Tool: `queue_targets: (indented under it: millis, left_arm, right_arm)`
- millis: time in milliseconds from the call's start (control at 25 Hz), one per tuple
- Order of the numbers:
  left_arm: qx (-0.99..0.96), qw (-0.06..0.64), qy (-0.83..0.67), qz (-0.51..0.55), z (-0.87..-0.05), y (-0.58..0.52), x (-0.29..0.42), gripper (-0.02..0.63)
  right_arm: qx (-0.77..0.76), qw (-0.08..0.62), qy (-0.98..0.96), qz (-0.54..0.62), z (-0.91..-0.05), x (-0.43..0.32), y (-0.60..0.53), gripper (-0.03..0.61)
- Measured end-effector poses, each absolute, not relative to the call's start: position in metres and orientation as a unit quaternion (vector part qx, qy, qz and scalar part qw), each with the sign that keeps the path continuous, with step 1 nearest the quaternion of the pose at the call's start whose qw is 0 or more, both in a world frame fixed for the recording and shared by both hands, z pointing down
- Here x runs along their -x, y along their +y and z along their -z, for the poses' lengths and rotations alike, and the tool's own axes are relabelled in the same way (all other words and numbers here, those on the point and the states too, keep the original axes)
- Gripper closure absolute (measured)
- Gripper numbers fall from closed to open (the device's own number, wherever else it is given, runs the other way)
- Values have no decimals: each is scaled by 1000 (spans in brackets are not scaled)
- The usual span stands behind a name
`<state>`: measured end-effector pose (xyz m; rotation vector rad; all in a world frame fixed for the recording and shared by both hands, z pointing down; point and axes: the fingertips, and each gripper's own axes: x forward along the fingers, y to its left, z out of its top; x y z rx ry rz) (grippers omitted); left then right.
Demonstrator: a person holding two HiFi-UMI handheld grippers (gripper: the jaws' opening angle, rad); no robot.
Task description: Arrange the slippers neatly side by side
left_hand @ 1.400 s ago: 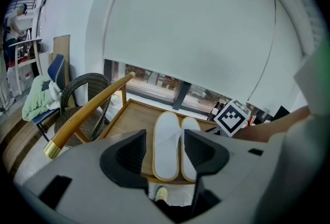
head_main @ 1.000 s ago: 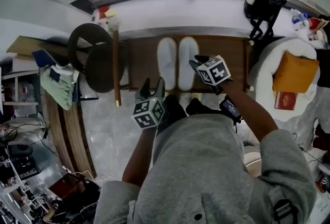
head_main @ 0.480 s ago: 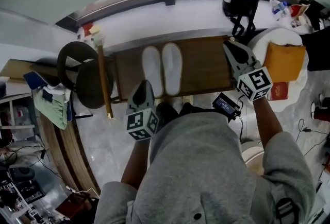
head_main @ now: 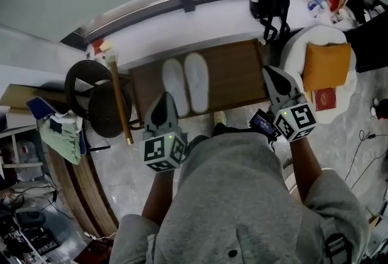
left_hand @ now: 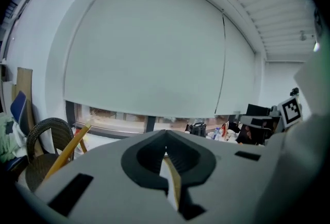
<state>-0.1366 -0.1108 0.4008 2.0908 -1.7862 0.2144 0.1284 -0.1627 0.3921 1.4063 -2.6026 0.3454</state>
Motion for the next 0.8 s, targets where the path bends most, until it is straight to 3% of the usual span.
queue_targets:
  millis: [800]
  left_arm:
    - [-741,171,-644,-83,-379,29,189,598]
  right_arm:
    - [-480,86,-867,-99,-359,-66,-37,551]
